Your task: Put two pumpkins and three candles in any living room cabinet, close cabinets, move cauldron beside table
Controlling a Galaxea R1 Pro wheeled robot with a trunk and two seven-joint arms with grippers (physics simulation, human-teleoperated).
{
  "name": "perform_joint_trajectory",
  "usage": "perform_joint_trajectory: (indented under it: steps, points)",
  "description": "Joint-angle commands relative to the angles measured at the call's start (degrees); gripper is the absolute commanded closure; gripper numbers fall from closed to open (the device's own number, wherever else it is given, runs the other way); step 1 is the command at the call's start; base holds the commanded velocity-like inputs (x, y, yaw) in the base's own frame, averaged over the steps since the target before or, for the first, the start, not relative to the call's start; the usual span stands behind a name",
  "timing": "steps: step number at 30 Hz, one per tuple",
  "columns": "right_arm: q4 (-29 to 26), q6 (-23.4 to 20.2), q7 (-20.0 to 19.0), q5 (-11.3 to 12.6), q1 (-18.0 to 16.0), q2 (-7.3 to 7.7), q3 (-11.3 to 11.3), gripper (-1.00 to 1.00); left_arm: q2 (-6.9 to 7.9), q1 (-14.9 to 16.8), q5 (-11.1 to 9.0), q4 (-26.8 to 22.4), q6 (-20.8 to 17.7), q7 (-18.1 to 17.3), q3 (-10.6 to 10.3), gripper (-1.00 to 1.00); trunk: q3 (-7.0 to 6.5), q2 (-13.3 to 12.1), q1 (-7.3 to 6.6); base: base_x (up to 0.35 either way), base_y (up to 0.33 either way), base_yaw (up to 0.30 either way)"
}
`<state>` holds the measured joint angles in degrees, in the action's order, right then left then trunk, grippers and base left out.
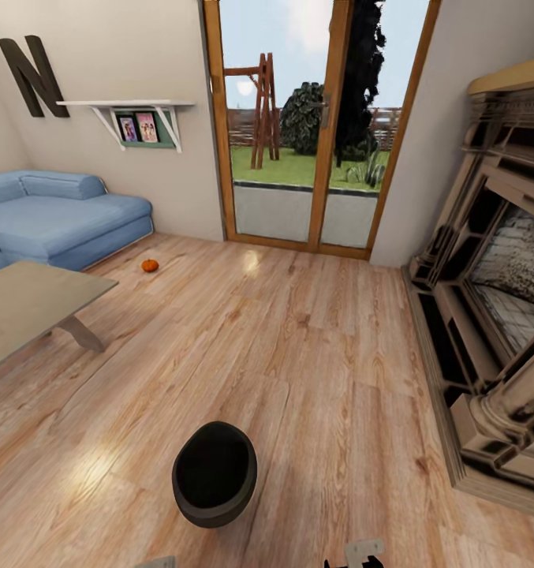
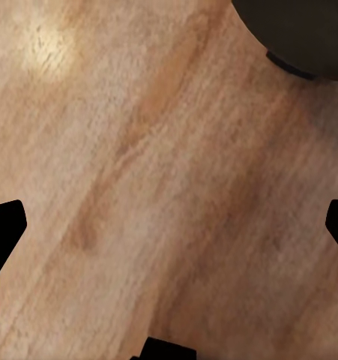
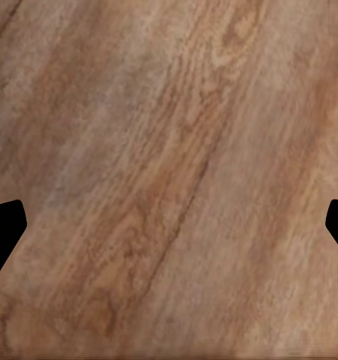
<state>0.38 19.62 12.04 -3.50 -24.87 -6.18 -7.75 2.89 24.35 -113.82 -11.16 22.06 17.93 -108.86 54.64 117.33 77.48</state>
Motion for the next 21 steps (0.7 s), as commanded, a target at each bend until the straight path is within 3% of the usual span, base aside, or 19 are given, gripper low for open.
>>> perform_joint_trajectory:
  steps: [1, 21]
  points:
    - [-0.01, -0.30, 0.00, -0.06, 0.00, -0.04, -0.04, -1.00, 0.00, 0.00, 0.00, 0.00, 0.00, 0.00, 0.00, -1.00, -0.03, 0.00, 0.00, 0.000, 0.000, 0.000]
    - [0.17, -0.61, -0.19, -0.17, 0.07, -0.50, -0.25, -1.00, -0.05, 0.00, 0.00, 0.00, 0.00, -0.03, -0.01, -1.00, -0.10, 0.00, 0.00, 0.000, 0.000, 0.000]
